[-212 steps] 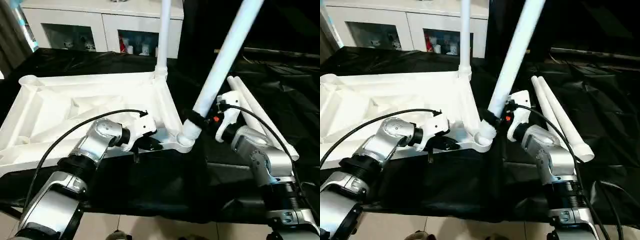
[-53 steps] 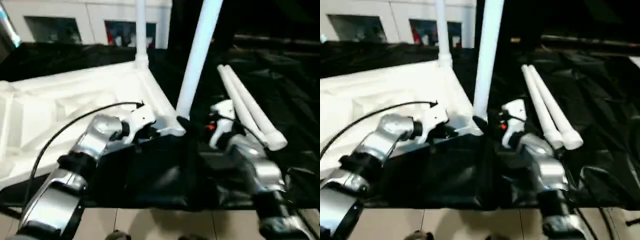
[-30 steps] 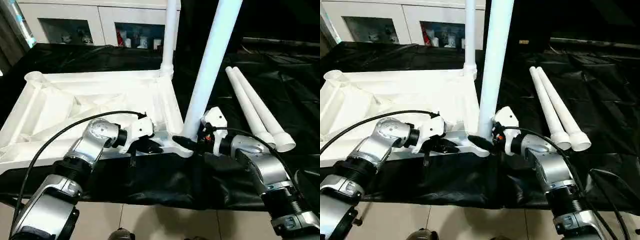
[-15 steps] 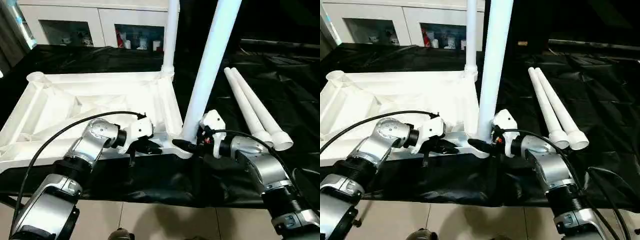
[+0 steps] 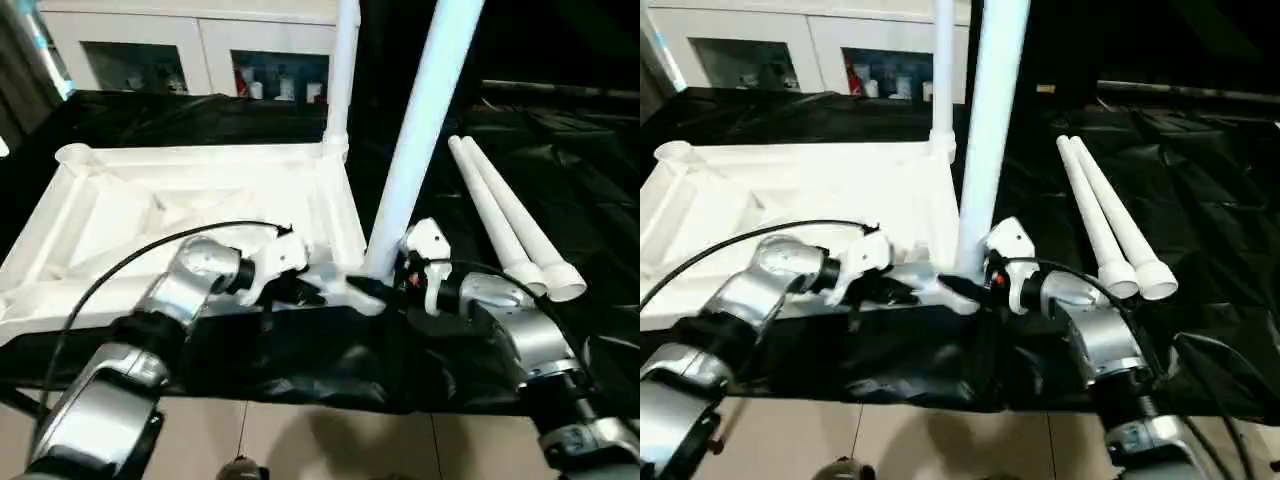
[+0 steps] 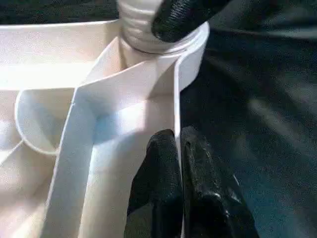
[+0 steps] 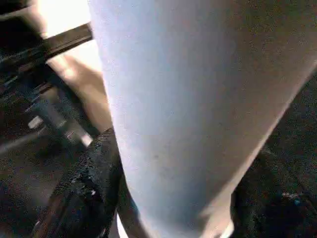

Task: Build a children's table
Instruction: Rotate leg to tighten

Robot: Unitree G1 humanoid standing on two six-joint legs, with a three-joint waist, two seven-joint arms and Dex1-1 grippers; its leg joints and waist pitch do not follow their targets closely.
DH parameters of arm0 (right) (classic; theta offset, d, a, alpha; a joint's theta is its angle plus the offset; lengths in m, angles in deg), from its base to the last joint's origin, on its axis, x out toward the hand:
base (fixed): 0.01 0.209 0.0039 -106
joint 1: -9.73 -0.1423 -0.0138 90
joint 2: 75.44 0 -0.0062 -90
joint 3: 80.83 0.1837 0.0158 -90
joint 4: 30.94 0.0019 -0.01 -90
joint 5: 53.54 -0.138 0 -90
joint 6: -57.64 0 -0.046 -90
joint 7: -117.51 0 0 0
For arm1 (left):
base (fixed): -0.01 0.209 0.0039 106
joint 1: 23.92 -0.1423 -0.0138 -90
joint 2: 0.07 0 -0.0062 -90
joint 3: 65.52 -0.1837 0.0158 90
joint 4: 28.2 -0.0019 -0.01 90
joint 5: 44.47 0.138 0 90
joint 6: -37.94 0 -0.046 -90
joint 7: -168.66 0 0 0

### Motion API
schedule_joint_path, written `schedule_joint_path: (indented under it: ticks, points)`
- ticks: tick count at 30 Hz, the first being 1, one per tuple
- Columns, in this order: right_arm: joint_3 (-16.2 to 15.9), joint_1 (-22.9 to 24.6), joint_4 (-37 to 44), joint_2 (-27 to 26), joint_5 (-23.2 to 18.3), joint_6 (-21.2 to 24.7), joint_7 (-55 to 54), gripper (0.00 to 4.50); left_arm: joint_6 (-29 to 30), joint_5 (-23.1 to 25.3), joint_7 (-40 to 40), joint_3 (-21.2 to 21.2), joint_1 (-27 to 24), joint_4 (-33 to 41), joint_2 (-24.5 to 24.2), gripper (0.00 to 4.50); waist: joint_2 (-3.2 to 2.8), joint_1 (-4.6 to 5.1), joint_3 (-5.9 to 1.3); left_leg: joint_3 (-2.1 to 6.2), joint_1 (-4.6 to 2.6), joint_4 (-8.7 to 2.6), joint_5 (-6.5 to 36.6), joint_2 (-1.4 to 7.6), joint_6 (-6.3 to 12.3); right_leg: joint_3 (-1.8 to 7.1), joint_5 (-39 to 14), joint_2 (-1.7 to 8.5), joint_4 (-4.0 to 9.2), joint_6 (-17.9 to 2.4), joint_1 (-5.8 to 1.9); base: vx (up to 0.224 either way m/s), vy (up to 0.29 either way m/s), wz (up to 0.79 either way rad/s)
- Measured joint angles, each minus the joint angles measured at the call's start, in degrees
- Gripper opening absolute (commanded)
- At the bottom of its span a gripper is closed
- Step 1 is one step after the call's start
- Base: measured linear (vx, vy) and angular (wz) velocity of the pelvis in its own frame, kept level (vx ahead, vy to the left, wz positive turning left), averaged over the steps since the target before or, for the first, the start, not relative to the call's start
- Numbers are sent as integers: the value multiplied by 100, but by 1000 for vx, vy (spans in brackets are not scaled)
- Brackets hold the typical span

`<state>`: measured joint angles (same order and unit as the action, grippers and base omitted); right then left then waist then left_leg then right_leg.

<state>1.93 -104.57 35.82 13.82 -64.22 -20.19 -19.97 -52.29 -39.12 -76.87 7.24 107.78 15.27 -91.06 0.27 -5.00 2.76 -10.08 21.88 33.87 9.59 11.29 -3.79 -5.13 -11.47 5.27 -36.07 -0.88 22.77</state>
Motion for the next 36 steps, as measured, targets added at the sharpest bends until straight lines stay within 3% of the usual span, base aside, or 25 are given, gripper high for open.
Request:
schedule_joint_path:
  ticks: [3, 7, 11, 13, 17, 21, 24, 27, 32, 36]
  points:
    - [324, -183, -489, -548, 86, -80, -1215, 265, 277, 141, 726, 18, 233, -362, 327, 0, 39, 24, -22, 1, -29, 1, -1, 0, -4, 1, 8, 0, 2, 0, -18, 0, 0, 0]
    - [592, -537, -1185, -1053, 194, -188, -2571, 265, 694, 187, 1557, 76, 416, -696, 809, 0, 46, 147, -21, 8, -104, -11, 1, -1, -4, -10, -10, 0, 70, 32, -106, 0, 0, 0]
    - [811, -989, -1839, -1412, 232, -306, -3409, 265, 866, 244, 2098, 104, 585, -945, 1103, 0, 59, 205, -27, 16, -97, -35, 1, -9, -3, -24, -10, 0, 142, 33, -114, 0, 0, 0]
    - [867, -1132, -2061, -1466, 238, -373, -3519, 321, 906, 243, 2183, 119, 585, -948, 1148, 0, 74, 241, -34, 16, -91, -37, 1, -10, -3, -25, -10, 0, 173, 32, -117, 0, 0, 0]
    - [977, -1133, -2301, -1575, 227, -407, -3520, 353, 886, 247, 2208, 121, 584, -947, 1125, 0, 76, 287, -34, 16, -81, -36, 2, -26, -1, -13, -3, 4, 200, 22, -116, 0, 0, 0]
    - [927, -1123, -2353, -1514, 231, -494, -3240, 353, 753, 308, 2114, 108, 545, -886, 995, 0, 78, 300, -30, 11, -77, -41, 1, -28, 0, -8, 14, 7, 199, 13, -101, 0, 0, 0]
    - [680, -1071, -2273, -1164, 249, -502, -2460, 353, 593, 320, 1810, 91, 464, -744, 776, 0, 80, 302, -28, 11, -74, -53, 1, -27, 0, -10, 72, 7, 198, 26, -83, 0, 0, 0]
    - [382, -749, -1740, -691, 253, -399, -1487, 353, 329, 283, 1363, 62, 289, -496, 492, 0, 76, 269, -25, 11, -79, -82, 0, -23, 0, -12, 128, 3, 192, 51, -77, 0, 0, 0]
    - [39, -596, -1156, -125, 256, -347, -441, 353, 37, 164, 662, 16, 111, -178, 197, 0, 53, 165, -24, 7, -69, -145, -2, -16, -3, -27, 129, -5, 188, 25, -42, 10, -2, 0]
    - [-156, -520, -859, 176, 248, -336, 205, 353, -77, 98, 202, -14, 35, -1, 31, 0, 52, 133, -24, -8, -47, -129, -4, -7, 0, -26, 107, -7, 189, 12, -26, 13, -3, 0]
